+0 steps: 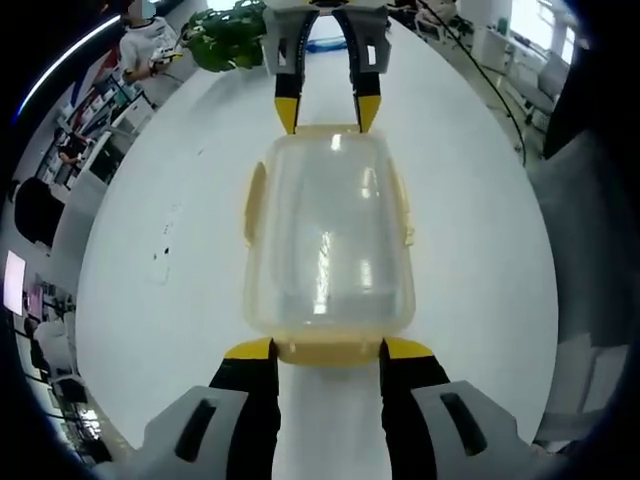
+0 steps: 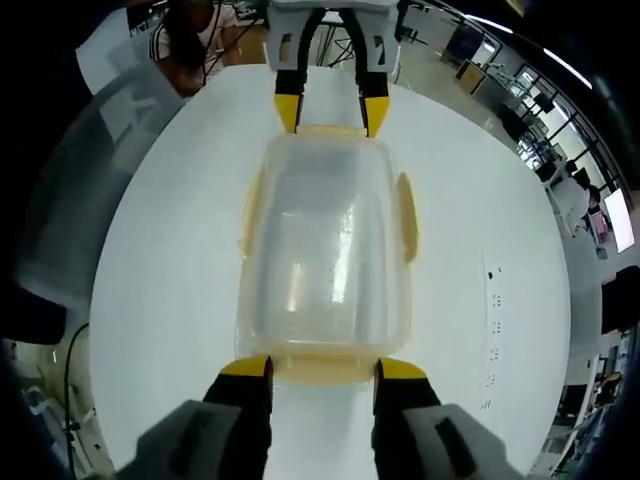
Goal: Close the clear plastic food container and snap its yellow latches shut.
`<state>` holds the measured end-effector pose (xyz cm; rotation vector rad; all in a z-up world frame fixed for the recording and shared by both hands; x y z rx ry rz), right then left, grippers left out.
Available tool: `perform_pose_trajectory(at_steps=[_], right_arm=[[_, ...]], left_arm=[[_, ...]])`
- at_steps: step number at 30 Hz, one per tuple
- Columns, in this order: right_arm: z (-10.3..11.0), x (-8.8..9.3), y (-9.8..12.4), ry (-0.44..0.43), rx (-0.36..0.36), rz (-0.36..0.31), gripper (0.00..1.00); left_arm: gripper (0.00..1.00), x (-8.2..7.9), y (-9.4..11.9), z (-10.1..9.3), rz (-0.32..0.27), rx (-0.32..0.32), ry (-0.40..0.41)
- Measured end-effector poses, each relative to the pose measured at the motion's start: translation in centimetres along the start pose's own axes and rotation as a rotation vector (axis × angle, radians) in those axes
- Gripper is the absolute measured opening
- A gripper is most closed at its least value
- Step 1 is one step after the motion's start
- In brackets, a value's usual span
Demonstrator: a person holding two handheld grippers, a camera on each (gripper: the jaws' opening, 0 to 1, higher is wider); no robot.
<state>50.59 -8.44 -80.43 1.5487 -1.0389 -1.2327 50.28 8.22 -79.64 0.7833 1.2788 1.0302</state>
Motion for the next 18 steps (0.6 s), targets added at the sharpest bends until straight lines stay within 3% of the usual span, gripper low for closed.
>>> perform_pose_trajectory(at_steps=[18], right_arm=[[0.2,1.1,0.7,-0.016,0.001,0.009,0.36]], left_arm=[[0.36,-1.2,-0.4,0.1,-0.013,0.003,-0.002]])
Point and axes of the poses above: the point that each gripper's makers call its tool centre point, and the gripper's own axes: y roughly backward along the fingers, z roughly to its left, x roughly out of its underside, the point moved 1 cm from there along y, roughly backward along the fingers, and after that the axes turned 1 degree about z, right-handed, at the moved point
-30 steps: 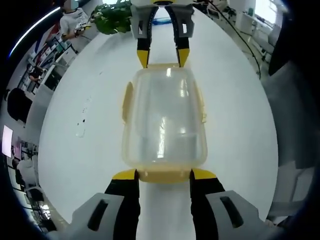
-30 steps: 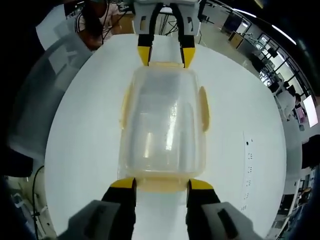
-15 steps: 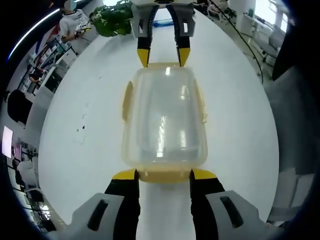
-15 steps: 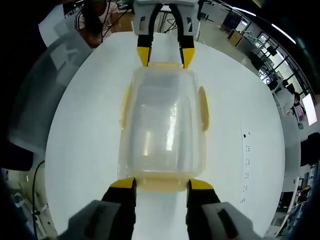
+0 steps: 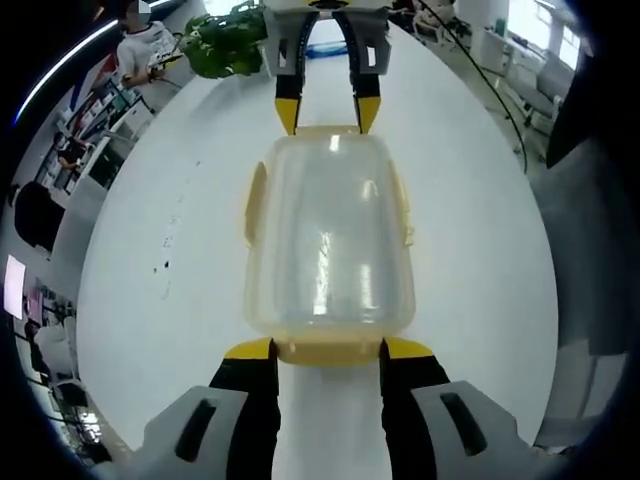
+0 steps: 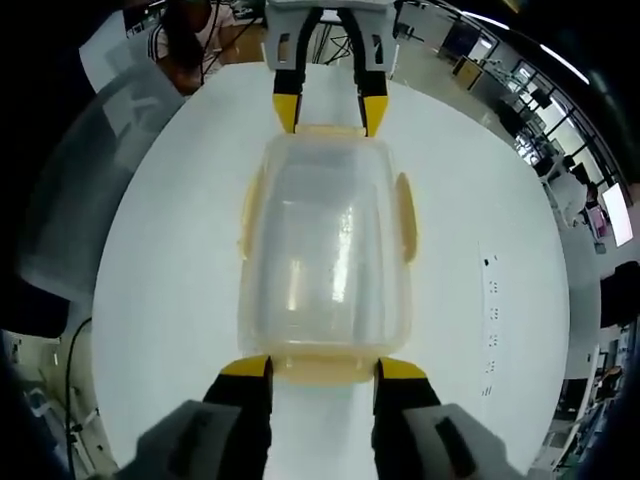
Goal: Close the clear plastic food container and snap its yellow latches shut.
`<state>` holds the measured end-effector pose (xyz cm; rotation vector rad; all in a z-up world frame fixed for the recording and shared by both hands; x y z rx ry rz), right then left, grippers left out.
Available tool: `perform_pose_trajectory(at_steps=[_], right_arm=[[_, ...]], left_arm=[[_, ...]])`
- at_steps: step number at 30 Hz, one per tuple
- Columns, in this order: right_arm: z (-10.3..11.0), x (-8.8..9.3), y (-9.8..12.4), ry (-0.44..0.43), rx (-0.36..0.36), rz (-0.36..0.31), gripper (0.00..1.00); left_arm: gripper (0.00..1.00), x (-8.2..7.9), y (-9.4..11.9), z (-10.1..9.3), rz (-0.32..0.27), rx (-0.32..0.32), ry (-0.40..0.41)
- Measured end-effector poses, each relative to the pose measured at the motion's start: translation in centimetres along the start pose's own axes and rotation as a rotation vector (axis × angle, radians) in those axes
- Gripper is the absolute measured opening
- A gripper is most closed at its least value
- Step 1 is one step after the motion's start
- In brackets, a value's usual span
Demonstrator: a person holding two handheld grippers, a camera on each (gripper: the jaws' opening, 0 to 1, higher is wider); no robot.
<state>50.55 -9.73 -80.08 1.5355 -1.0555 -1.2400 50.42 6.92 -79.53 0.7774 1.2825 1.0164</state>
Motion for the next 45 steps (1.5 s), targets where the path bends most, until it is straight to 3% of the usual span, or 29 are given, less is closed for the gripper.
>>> perform_pose_trajectory(at_steps=[15,29,40,45], right_arm=[[0.3,1.8,-0.5,-0.010,-0.036,0.033,0.36],[0.7,1.8,-1.9,-0.010,-0.072,0.051,0.36],[1.8,1.1,-2.1,-0.037,-0.117,0.029,0.36],[2.1,1.2,-2.2,-0.071,-0.131,0.015,0.36]], left_arm=[[0.36,-1.1,-1.6,-0.6,-0.004,0.032,0.029],[0.36,-0.2,-2.5,-0.9,0.018,0.080,0.044],[0.36,0.6,-2.5,-1.2,0.075,0.115,-0.035],[0.36,0.5,-2.5,-1.3,0.057,0.127,-0.040]])
Point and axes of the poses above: the point that each gripper's makers call its tool centre point, and the gripper's own axes: y roughly backward along the fingers, z roughly to its left, x roughly out of its underside, the point moved 1 cm from there along y, roughly backward along the fingers, and after that the axes turned 1 degree about z, right-handed, at the moved point
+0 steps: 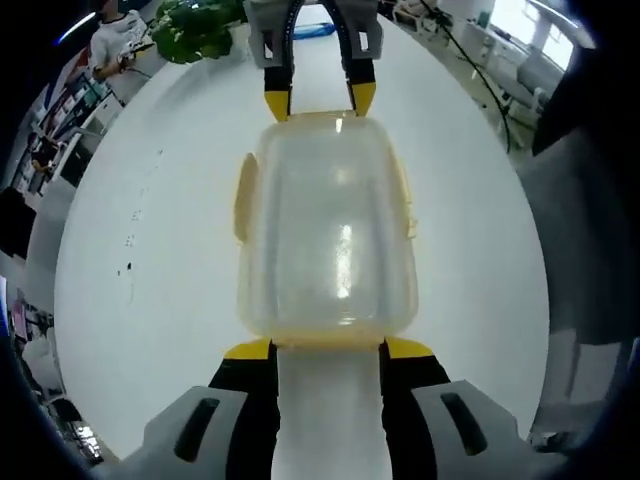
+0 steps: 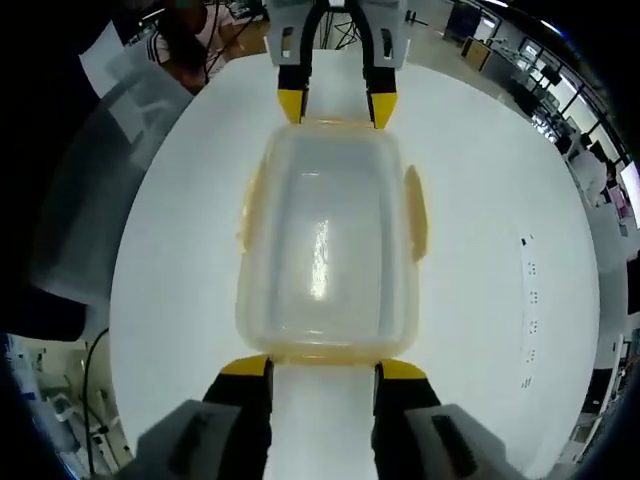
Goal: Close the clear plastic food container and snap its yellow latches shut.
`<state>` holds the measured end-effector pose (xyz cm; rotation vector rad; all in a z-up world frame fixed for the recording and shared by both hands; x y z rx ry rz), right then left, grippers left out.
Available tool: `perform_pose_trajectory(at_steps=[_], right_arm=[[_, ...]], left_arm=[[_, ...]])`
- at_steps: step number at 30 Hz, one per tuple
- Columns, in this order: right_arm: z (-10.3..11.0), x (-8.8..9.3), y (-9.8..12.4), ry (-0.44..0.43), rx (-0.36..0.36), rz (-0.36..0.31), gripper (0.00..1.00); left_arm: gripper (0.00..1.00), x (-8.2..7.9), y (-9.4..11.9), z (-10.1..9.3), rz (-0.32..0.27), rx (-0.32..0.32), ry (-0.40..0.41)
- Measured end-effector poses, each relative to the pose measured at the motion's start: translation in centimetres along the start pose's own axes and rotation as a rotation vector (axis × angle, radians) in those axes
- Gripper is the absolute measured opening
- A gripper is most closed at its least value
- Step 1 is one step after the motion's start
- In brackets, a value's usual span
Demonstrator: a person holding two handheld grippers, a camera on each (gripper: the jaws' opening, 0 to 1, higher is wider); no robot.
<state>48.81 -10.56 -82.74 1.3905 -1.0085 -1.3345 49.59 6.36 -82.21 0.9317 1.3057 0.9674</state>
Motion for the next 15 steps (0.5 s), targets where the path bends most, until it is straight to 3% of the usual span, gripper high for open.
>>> perform_pose_trajectory(at_steps=[8,14,15], right_arm=[[0.43,-0.01,0.00,-0.012,0.016,-0.032,0.37],[0.42,0.12,-0.08,-0.012,0.023,-0.033,0.38],[0.42,0.31,-0.28,-0.002,0.026,-0.028,0.38]], left_arm=[[0.37,-0.01,-0.05,-0.03,0.005,-0.005,-0.014],[0.39,0.39,-0.25,-0.17,-0.033,-0.004,0.004],[0.39,0.85,-0.55,-0.47,-0.011,0.004,-0.002]])
Point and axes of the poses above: the point that each gripper's makers call its tool centre point, and the gripper's own axes: y roughly backward along the fingers, z roughly to its left, x roughly out of its underside, the point moved 1 cm from there along y, roughly backward along the fingers, and after that the axes turned 1 degree about z, right-handed, at the moved point
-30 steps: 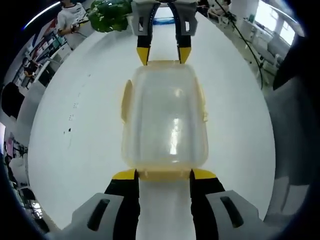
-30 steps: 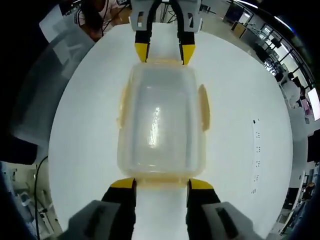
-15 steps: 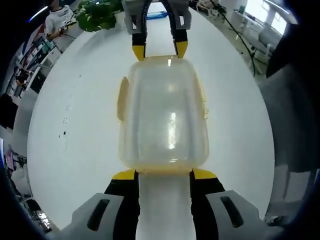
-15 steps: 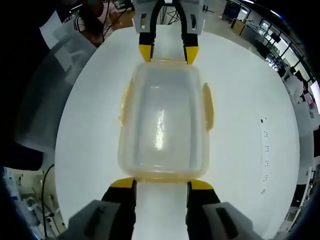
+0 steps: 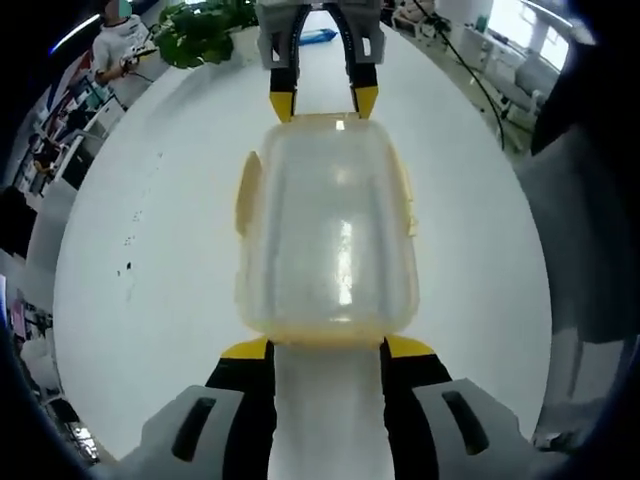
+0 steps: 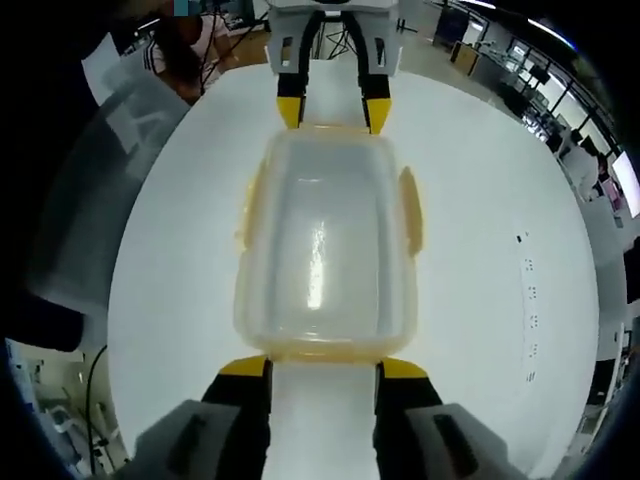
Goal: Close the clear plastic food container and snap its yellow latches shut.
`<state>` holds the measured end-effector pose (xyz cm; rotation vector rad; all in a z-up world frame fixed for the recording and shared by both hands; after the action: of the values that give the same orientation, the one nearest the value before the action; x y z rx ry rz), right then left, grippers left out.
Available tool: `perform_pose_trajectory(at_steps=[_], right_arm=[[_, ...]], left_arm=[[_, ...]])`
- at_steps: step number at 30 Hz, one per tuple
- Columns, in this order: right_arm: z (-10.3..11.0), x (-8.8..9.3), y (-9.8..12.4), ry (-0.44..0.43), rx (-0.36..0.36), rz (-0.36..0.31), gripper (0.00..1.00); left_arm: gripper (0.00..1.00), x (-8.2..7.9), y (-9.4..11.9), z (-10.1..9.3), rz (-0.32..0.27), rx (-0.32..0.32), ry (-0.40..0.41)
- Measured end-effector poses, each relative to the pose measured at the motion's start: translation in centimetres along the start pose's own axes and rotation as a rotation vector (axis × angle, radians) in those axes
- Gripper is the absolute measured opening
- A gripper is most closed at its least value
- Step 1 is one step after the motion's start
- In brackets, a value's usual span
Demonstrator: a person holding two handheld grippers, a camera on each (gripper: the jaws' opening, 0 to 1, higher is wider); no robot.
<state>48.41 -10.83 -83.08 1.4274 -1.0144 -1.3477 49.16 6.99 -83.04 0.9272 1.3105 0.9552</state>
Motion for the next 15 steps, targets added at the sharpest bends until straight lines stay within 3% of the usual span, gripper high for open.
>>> perform_pose_trajectory(at_steps=[2,3,10,15], right_arm=[[0.3,0.8,-0.3,0.005,-0.016,0.040,0.38],[0.4,0.8,-0.4,0.007,-0.019,0.041,0.40],[-0.3,0.6,0.9,-0.011,0.003,-0.003,0.40],[-0.7,-0.5,2.2,-0.021,0.017,-0.059,0.34]], left_arm=[[0.37,1.2,-0.1,-0.2,0.064,-0.004,-0.048],[0.36,1.3,-0.2,-0.3,0.065,-0.005,-0.050],[0.34,2.0,1.3,-0.3,-0.005,-0.021,0.017],[0.30,1.4,2.9,0.4,-0.115,-0.037,0.107]])
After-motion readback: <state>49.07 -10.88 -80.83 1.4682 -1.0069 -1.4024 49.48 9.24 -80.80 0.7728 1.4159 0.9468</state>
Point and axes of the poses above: the point that each gripper's makers call its tool centre point, and the gripper's own axes: y roughly backward along the fingers, z roughly to its left, x roughly out of its underside, the point moved 1 cm from there along y, roughly backward along the fingers, and after that the axes turned 1 degree about z, right-handed, at the moved point
